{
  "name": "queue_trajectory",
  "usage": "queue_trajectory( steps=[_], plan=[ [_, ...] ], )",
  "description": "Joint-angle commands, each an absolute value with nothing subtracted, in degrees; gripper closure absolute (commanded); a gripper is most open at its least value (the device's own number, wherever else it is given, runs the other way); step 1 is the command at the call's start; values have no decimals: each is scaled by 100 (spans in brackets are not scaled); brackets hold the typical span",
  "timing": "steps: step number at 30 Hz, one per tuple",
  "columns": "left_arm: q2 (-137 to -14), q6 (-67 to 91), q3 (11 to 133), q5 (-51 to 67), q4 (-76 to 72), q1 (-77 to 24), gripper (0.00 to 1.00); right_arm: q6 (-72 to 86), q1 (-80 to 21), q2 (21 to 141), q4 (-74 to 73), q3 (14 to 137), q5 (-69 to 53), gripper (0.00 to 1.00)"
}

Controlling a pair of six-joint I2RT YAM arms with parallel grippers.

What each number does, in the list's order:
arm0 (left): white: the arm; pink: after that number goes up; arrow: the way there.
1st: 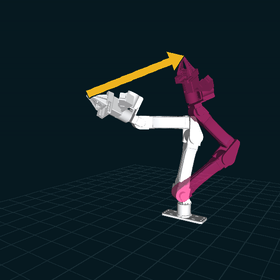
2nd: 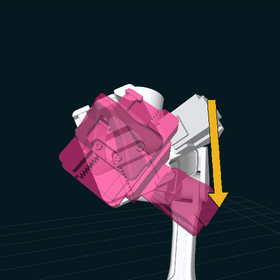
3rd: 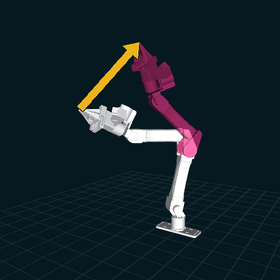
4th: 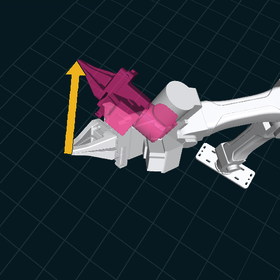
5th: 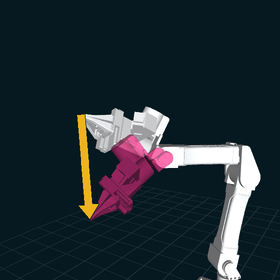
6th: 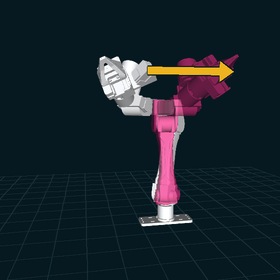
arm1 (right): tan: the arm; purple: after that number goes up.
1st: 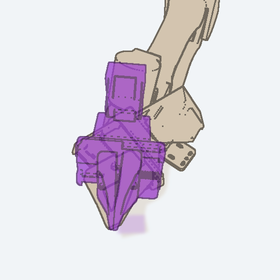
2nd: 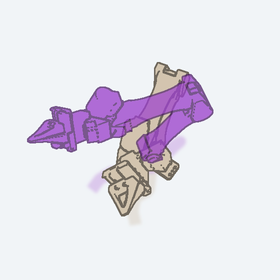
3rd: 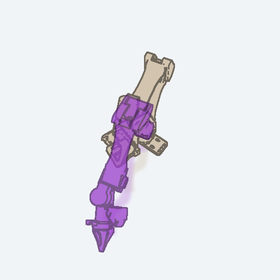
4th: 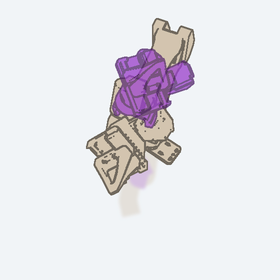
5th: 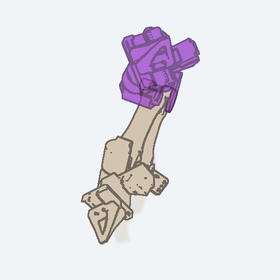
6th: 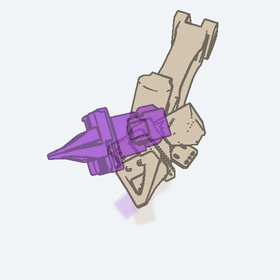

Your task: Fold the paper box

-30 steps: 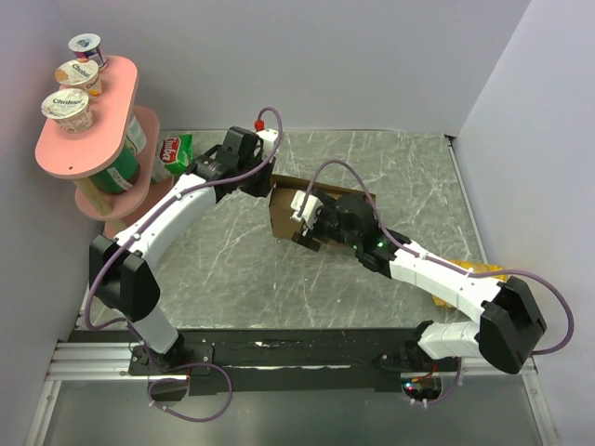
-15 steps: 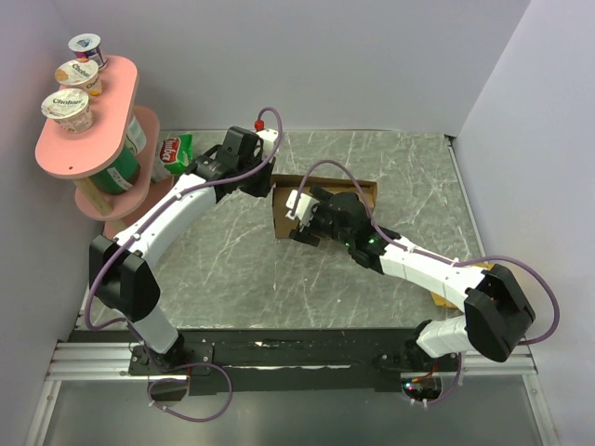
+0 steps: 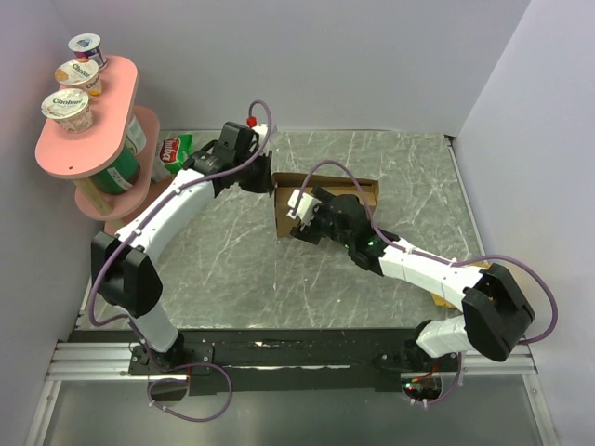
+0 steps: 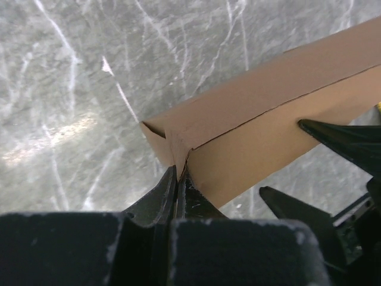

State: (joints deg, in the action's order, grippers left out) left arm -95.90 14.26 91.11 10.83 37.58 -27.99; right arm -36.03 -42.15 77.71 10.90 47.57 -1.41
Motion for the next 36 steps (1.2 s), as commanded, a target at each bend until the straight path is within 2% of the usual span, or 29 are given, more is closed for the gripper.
queue_trajectory(
  steps=[1, 13, 19, 36],
  plan=[
    [-9755, 2082, 9422, 1705, 3436, -2830, 99, -3349, -4254, 7813, 1107, 4623, -9, 16],
    [-10010, 2294, 9825, 1652, 3665, -2821, 99, -3296, -4289, 8086, 1002, 4737, 167, 18],
    [-10388, 2092, 10352, 1986, 4227, -2751, 99, -3384, -4298, 8095, 905, 4746, 263, 20],
    [-10828, 2039, 10845, 2540, 4649, -2611, 98, -3358, -4307, 8350, 931, 4825, 193, 21]
  ],
)
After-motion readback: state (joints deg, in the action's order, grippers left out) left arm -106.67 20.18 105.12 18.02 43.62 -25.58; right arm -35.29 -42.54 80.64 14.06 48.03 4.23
